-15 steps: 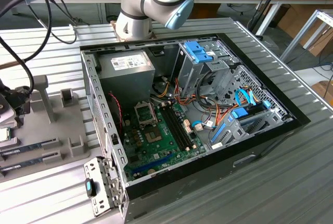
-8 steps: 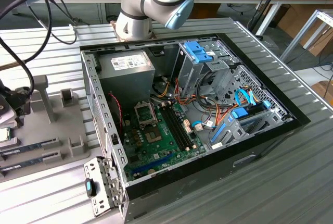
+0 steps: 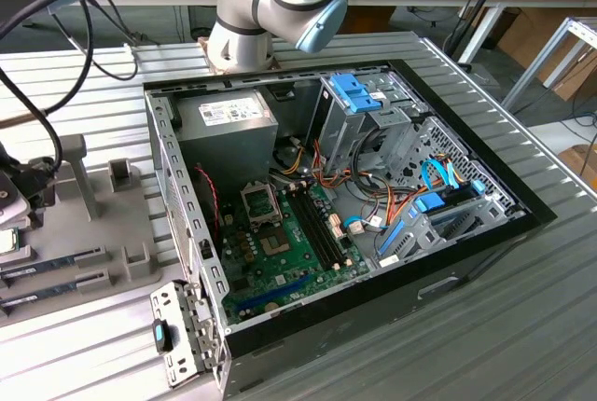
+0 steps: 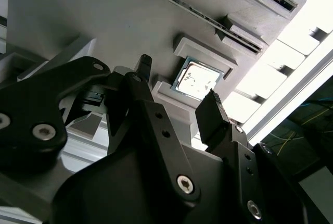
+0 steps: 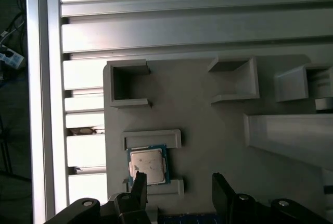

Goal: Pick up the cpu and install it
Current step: 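Pick up the cpu and move it towards the insertion slot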

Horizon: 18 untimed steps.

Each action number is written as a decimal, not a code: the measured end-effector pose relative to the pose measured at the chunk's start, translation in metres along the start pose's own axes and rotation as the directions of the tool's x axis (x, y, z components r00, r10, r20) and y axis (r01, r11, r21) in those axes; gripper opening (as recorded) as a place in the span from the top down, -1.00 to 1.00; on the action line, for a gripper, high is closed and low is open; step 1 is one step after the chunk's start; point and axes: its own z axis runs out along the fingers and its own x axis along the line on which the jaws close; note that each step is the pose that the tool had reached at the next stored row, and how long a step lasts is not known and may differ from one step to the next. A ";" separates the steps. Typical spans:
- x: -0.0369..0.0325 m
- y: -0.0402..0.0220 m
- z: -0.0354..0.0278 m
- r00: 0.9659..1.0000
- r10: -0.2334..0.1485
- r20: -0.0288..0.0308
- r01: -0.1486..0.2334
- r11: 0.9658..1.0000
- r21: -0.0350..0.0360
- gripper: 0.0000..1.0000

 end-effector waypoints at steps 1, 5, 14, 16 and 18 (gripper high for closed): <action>0.0000 0.0000 0.0003 1.000 0.000 0.000 0.000 1.000 0.000 -0.23; 0.0001 -0.0001 0.0015 1.000 0.000 0.000 0.000 1.000 0.000 -0.23; 0.0003 -0.0002 0.0043 1.000 0.000 0.000 0.000 1.000 0.000 -0.23; 0.0003 -0.0002 0.0048 1.000 0.000 0.000 0.000 1.000 0.000 -0.23; 0.0003 -0.0002 0.0053 1.000 0.000 0.000 0.000 1.000 0.000 -0.23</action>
